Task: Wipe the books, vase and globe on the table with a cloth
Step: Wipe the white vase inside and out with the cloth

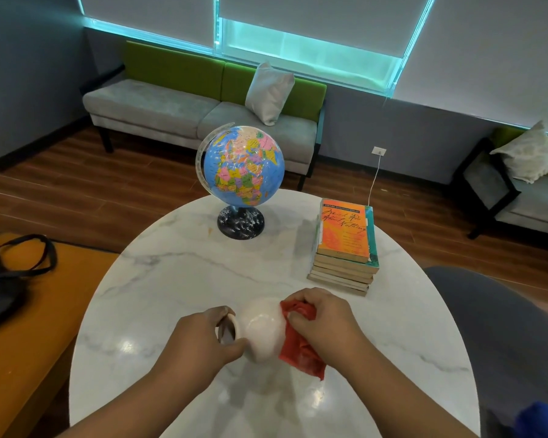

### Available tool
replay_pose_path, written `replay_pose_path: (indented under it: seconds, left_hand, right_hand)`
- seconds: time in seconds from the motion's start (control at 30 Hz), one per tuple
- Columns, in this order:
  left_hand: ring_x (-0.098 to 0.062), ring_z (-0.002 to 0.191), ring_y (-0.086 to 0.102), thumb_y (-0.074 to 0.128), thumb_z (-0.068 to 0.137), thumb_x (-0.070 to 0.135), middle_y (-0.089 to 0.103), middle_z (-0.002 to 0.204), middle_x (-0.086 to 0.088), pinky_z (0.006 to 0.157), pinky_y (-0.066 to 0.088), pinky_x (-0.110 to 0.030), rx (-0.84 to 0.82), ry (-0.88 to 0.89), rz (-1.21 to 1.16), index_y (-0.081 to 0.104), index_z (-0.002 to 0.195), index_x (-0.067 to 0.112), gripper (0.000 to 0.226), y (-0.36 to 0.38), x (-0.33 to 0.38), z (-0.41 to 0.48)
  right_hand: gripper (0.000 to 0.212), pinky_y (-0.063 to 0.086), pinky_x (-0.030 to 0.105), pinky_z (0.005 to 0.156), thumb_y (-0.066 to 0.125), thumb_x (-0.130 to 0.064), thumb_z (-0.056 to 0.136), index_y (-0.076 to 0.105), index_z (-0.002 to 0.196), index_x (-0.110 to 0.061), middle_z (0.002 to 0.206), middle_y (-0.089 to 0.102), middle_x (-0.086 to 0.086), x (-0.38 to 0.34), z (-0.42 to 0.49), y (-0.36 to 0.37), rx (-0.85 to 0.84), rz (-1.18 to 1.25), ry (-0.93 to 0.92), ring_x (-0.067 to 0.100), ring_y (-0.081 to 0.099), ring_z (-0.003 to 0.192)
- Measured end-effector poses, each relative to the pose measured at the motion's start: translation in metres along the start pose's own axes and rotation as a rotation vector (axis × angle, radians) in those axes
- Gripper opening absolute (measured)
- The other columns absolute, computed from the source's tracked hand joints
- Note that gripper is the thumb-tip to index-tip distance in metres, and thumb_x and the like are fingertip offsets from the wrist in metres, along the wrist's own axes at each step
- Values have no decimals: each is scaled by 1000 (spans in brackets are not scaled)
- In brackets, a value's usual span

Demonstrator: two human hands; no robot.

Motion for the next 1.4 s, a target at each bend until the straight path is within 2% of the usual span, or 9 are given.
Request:
replay_pose_path:
  seconds: [0.1,0.27,0.43,0.6,0.77,0.93,1.23,1.33,1.4]
  left_hand:
    - [-13,71,65,77,71,33,68,86,8,70,53,-27,7,26,11,65,93,27,26,0,6,1]
    - [-10,68,64,75,70,35,66,81,9,67,52,-27,4,44,27,64,91,27,25,0,8,2]
    - [-8,68,64,73,70,38,65,82,11,65,51,-23,7,63,48,63,92,28,26,2,10,0]
    - [-9,70,63,74,72,36,65,83,9,67,51,-24,8,79,65,64,96,26,29,0,13,0]
    - [-8,71,61,74,72,40,66,88,11,66,48,-18,18,93,70,64,102,26,34,2,19,-1]
    - [-10,71,63,75,73,33,67,84,8,70,51,-26,23,89,45,63,97,21,28,2,26,2]
    - [-9,60,53,70,74,33,58,69,7,63,46,-23,16,127,82,62,91,24,21,5,33,-1]
    - [-8,64,56,78,70,37,63,81,9,62,44,-16,-9,103,41,63,112,27,45,5,30,-1]
    - [-7,59,52,77,72,36,58,72,8,57,39,-14,-34,137,59,63,106,26,38,8,34,-3]
  right_hand:
    - [24,50,21,81,60,-14,84,70,89,-35,102,63,-12,3,6,-7,63,-50,65,8,58,95]
    - [25,39,6,74,61,-15,83,68,87,-38,101,58,-20,-13,-2,5,-37,-43,-54,-3,53,93]
    - [23,54,29,82,59,-13,82,70,86,-33,96,63,-12,-3,6,-5,100,-26,47,6,59,90]
    - [22,40,5,71,62,-15,82,70,90,-34,98,58,-19,-24,1,8,-40,-63,-92,-3,54,90]
    - [21,41,15,76,60,-14,84,69,94,-30,103,60,-11,-25,10,0,60,-103,-19,6,53,95]
    - [41,36,16,87,59,-18,80,55,118,-34,116,51,-13,-51,-6,24,-139,-183,-177,7,43,110]
    - [34,50,26,84,60,-21,84,53,114,-35,109,58,-12,-56,-3,12,-119,-127,-116,9,55,98]
    - [33,50,22,76,60,-23,85,53,115,-34,104,58,-10,-55,-4,9,-217,-173,-117,9,57,91]
    - [33,46,15,64,62,-22,85,55,115,-33,92,57,-12,-54,-1,4,-243,-132,-102,4,56,79]
Point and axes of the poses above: each hand's wrist, its own z-axis towards the middle knuckle, its own y-axis out of the palm, x = y × z, the point moved 5 cm from there along z, towards the middle knuckle
